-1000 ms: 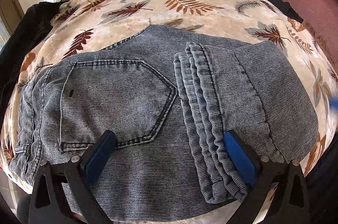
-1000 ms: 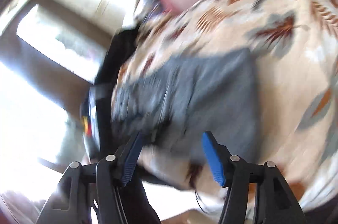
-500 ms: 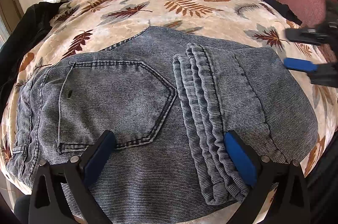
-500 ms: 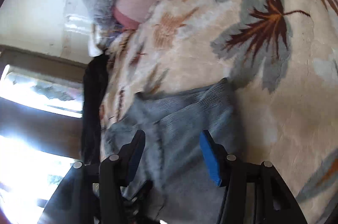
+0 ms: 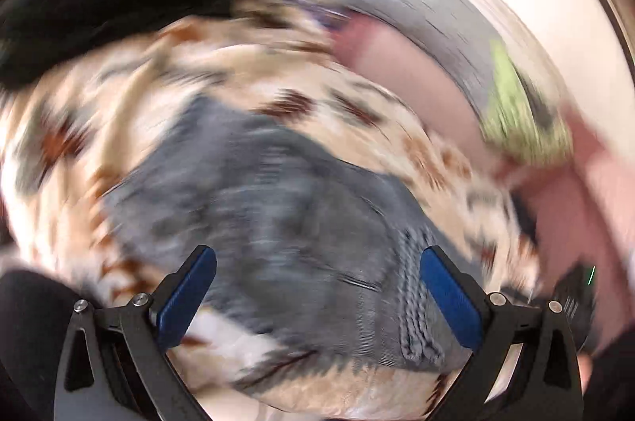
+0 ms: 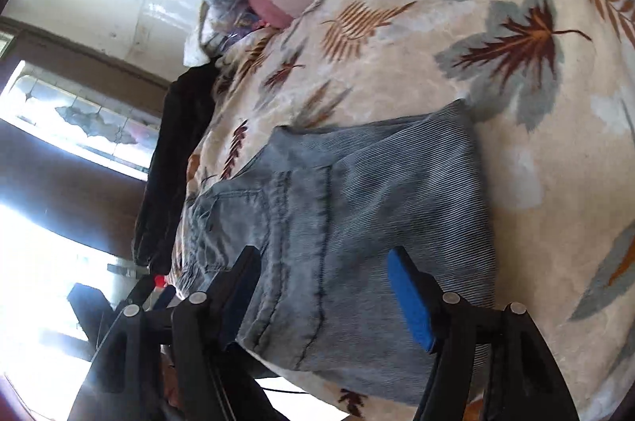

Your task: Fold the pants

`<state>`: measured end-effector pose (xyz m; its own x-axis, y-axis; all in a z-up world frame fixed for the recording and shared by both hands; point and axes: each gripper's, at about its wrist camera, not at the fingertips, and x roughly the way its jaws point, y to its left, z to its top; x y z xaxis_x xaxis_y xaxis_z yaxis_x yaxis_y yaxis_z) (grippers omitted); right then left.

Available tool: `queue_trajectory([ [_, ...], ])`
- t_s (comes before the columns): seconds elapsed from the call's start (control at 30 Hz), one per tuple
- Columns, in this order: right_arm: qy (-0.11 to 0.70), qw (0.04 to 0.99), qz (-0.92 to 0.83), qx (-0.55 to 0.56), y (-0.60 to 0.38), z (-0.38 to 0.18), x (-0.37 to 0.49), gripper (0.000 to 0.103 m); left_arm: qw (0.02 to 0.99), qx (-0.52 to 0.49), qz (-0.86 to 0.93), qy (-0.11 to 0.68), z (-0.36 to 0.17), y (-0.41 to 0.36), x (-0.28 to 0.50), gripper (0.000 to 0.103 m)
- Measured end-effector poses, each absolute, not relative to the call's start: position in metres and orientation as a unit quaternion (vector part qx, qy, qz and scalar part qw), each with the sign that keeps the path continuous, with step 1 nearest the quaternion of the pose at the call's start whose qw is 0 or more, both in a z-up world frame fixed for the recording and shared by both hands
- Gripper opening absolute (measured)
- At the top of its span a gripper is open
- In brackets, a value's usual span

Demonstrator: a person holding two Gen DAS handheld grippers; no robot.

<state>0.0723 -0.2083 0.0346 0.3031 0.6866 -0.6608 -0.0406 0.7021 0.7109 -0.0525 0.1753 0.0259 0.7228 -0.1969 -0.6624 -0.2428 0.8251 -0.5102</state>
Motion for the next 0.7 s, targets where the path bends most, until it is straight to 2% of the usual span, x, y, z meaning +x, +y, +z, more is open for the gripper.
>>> queue_trajectory([
  [0.17,0.54,0.744,0.268,0.287,-0.181,0.043,0.072,0.069,0.812,-0.445,0.045,0.374,-0.015,0.24,-0.062,0.102],
  [0.37,0.543,0.745,0.27,0.276,-0.161,0.046,0.071,0.069,0.76,-0.53,0.023,0.375,-0.047,0.263,-0.051,0.102],
  [0.5,0.558,0.737,0.276,0.263,-0.147,0.047,0.071,0.069,0.757,-0.545,0.016,0.359,-0.046,0.27,-0.042,0.099],
  [0.53,0.561,0.732,0.283,0.264,-0.141,0.048,0.072,0.069,0.76,-0.543,0.014,0.357,-0.044,0.271,-0.04,0.089],
  [0.57,0.563,0.726,0.291,0.268,-0.135,0.049,0.075,0.069,0.765,-0.535,0.012,0.358,-0.042,0.272,-0.038,0.074],
  [0.63,0.568,0.714,0.304,0.274,-0.123,0.05,0.083,0.069,0.773,-0.516,0.023,0.369,-0.042,0.273,-0.032,0.057],
  [0.7,0.574,0.7,0.318,0.281,-0.106,0.05,0.095,0.069,0.772,-0.512,0.032,0.376,-0.046,0.275,-0.032,0.045],
])
